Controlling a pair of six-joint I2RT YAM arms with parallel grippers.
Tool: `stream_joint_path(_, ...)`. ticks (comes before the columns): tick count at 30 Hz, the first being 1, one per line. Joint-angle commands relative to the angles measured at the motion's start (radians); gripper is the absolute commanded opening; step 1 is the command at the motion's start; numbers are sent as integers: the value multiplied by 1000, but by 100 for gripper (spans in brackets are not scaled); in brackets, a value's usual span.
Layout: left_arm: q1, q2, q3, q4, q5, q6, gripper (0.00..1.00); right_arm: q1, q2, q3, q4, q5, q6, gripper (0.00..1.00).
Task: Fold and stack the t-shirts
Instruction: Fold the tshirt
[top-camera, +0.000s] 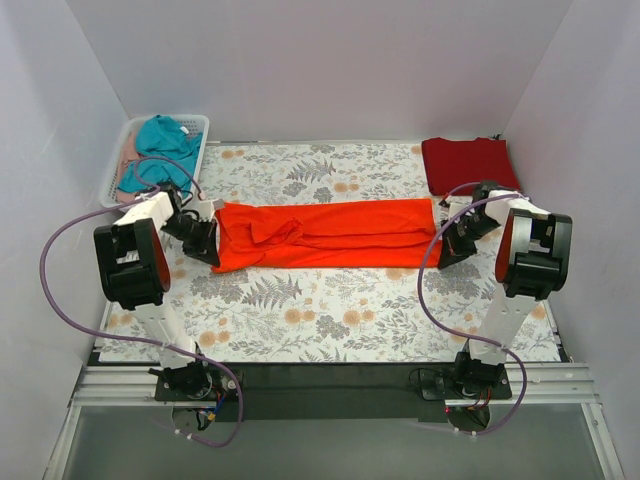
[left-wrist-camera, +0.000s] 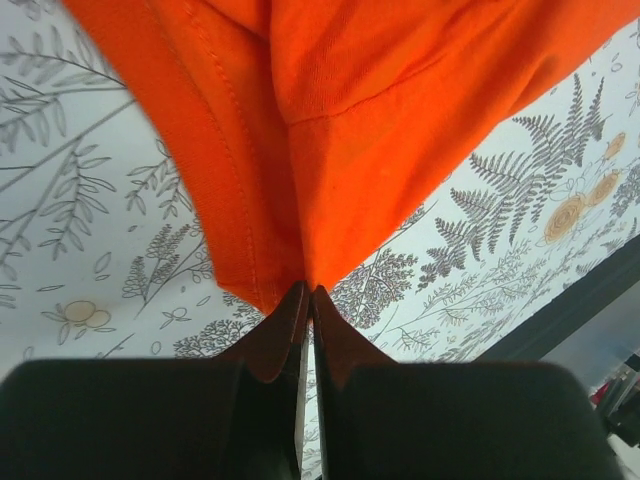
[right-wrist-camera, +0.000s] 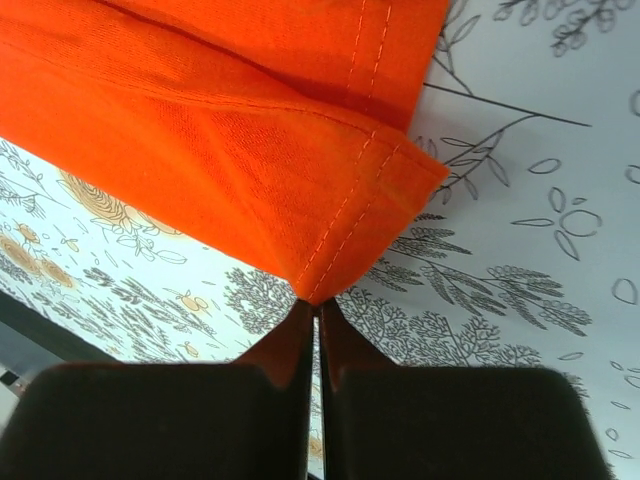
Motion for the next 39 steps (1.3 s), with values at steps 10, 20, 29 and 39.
stream_joint_path(10, 12, 37, 144, -48, -46, -2, 0, -36, -11, 70, -51, 71, -99, 1)
stream_joint_path(20, 12, 12, -12, 10, -89, 21, 0, -36, 0, -2, -47, 74, -128, 1)
stream_joint_path(29, 12, 17, -8, 44, -124, -22, 0, -35, -33, -47, -48, 127, -174, 1)
stream_joint_path(39, 12, 170, 202, 87, -235, -129, 0, 82, -233, -344, -143, 85, -338, 7)
